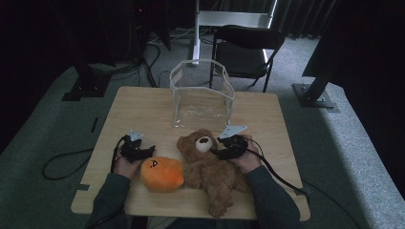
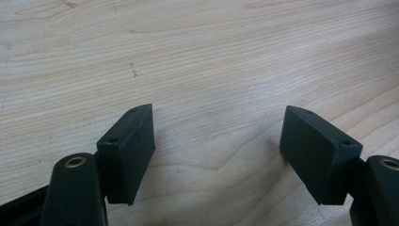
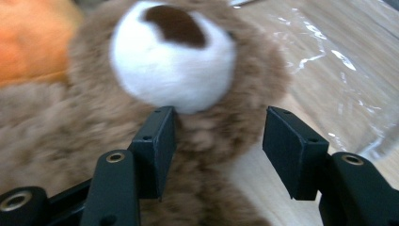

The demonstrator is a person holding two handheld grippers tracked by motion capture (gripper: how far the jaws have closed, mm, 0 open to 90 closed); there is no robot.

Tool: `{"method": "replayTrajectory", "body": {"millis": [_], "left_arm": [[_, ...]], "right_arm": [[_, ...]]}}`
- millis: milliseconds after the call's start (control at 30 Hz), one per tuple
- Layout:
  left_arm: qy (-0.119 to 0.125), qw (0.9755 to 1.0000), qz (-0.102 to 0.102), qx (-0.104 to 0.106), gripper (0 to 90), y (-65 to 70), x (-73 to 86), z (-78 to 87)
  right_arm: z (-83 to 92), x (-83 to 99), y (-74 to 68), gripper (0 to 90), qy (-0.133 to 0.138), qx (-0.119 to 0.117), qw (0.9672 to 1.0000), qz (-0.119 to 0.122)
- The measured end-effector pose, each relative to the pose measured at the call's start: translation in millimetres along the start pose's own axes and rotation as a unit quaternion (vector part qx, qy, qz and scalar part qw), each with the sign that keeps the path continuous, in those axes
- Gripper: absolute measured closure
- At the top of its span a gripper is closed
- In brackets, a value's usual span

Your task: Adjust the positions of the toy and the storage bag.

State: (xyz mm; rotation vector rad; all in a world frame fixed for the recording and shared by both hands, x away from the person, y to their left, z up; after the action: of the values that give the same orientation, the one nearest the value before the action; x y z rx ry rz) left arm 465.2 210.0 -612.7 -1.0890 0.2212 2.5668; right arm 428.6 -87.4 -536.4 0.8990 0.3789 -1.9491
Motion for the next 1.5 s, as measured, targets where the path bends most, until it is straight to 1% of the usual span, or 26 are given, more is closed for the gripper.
{"method": "replayTrajectory", "body": {"millis": [67,167,200,233,267,300,333,367,433,500,533,567,600,667,767,833,900,933,967,1000,1100,1167,1300,1333,1367,1500], "left_arm": [[0.0,1.0,0.0,0.0,27.5,0.0,0.0,0.0],[0.0,1.0,0.0,0.0,27.5,0.0,0.0,0.0],[0.0,1.0,0.0,0.0,27.5,0.0,0.0,0.0],[0.0,1.0,0.0,0.0,27.5,0.0,0.0,0.0],[0.0,1.0,0.0,0.0,27.5,0.0,-0.1,0.0],[0.0,1.0,0.0,0.0,27.5,0.0,-0.1,0.0],[0.0,1.0,0.0,0.0,27.5,0.0,0.0,0.0],[0.0,1.0,0.0,0.0,27.5,0.0,0.0,0.0],[0.0,1.0,0.0,0.0,27.5,0.0,0.0,0.0],[0.0,1.0,0.0,0.0,27.5,0.0,0.0,0.0],[0.0,1.0,0.0,0.0,27.5,0.0,0.0,0.0],[0.0,1.0,0.0,0.0,27.5,0.0,0.0,0.0],[0.0,1.0,0.0,0.0,27.5,0.0,0.0,0.0],[0.0,1.0,0.0,0.0,27.5,0.1,0.0,0.0],[0.0,1.0,0.0,0.0,27.5,0.0,0.0,0.0],[0.0,1.0,0.0,0.0,27.5,0.1,0.0,0.0],[0.0,1.0,0.0,0.0,27.5,0.1,0.0,0.0],[0.0,1.0,0.0,0.0,27.5,0.1,0.0,0.0],[0.0,1.0,0.0,0.0,27.5,0.1,0.0,0.0],[0.0,1.0,0.0,0.0,27.5,0.1,0.0,0.0],[0.0,1.0,0.0,0.0,27.5,0.0,0.0,0.0],[0.0,1.0,0.0,0.0,27.5,0.1,0.0,0.0],[0.0,1.0,0.0,0.002,27.5,0.3,-0.1,-0.1],[0.0,1.0,0.0,0.002,27.5,0.3,-0.1,-0.1],[0.001,1.0,-0.002,0.003,27.6,0.5,-0.4,-0.4],[-0.002,1.0,-0.004,0.007,27.7,0.6,-2.1,-1.6]], "right_arm": [[4.0,1.9,-0.4,40.6,-0.005,0.017,0.9998,-0.001],[11.2,0.0,-2.9,39.0,0.003,0.021,0.9998,-0.007],[19.2,-3.6,-9.6,36.8,0.018,0.011,0.9996,-0.017],[19.2,-3.6,-9.6,36.8,0.018,0.011,0.9996,-0.017],[25.9,-5.8,-19.0,33.3,0.03,-0.008,0.999,-0.033],[28.2,-6.1,-24.2,30.6,0.034,-0.016,0.9984,-0.043],[28.2,-6.1,-24.2,30.6,0.034,-0.016,0.9984,-0.043],[30.4,-4.8,-33.9,25.2,0.03,-0.023,0.9977,-0.056],[30.5,-2.8,-42.0,18.3,0.022,-0.019,0.9976,-0.063],[29.2,-0.5,-50.9,12.8,0.013,-0.021,0.9977,-0.063],[29.2,-0.5,-50.9,12.8,0.013,-0.021,0.9977,-0.063],[26.4,4.9,-58.0,10.7,-0.008,-0.015,0.9984,-0.054],[26.4,4.9,-58.0,10.7,-0.008,-0.015,0.9984,-0.054],[24.3,11.2,-62.2,10.8,-0.026,-0.004,0.9988,-0.042],[23.7,16.9,-64.8,10.8,-0.033,-0.013,0.9981,-0.051],[22.0,24.4,-66.9,14.8,-0.047,-0.033,0.9966,-0.058],[24.7,27.6,-66.5,21.9,-0.058,-0.041,0.9959,-0.056],[24.7,27.6,-66.5,21.9,-0.058,-0.041,0.9959,-0.056],[26.9,28.4,-66.1,24.1,-0.064,-0.043,0.9957,-0.052],[32.4,30.9,-66.2,27.2,-0.077,-0.049,0.9952,-0.037],[36.9,34.0,-66.6,27.9,-0.084,-0.057,0.9946,-0.024],[46.8,42.2,-67.4,28.0,-0.091,-0.077,0.9928,-0.01],[59.8,53.4,-67.2,28.1,-0.095,-0.097,0.9907,0.006],[59.8,53.4,-67.2,28.1,-0.095,-0.097,0.9907,0.006],[66.2,58.8,-67.0,28.1,-0.095,-0.105,0.9898,0.012],[77.2,68.4,-66.4,28.1,-0.102,-0.12,0.9871,0.027]]}}
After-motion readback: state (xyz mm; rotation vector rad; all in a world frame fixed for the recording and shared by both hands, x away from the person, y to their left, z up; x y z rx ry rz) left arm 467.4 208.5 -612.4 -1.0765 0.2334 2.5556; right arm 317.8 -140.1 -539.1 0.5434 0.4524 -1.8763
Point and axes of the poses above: each handheld gripper's, and its own axes: z roughly backward along the jaws, x roughly out of its underside, y roughly to its right, the point moved 10 cm from there along -z, roughly forward along the jaws, and after that the axes turned 2 degrees about z, right-handed, at the moved point
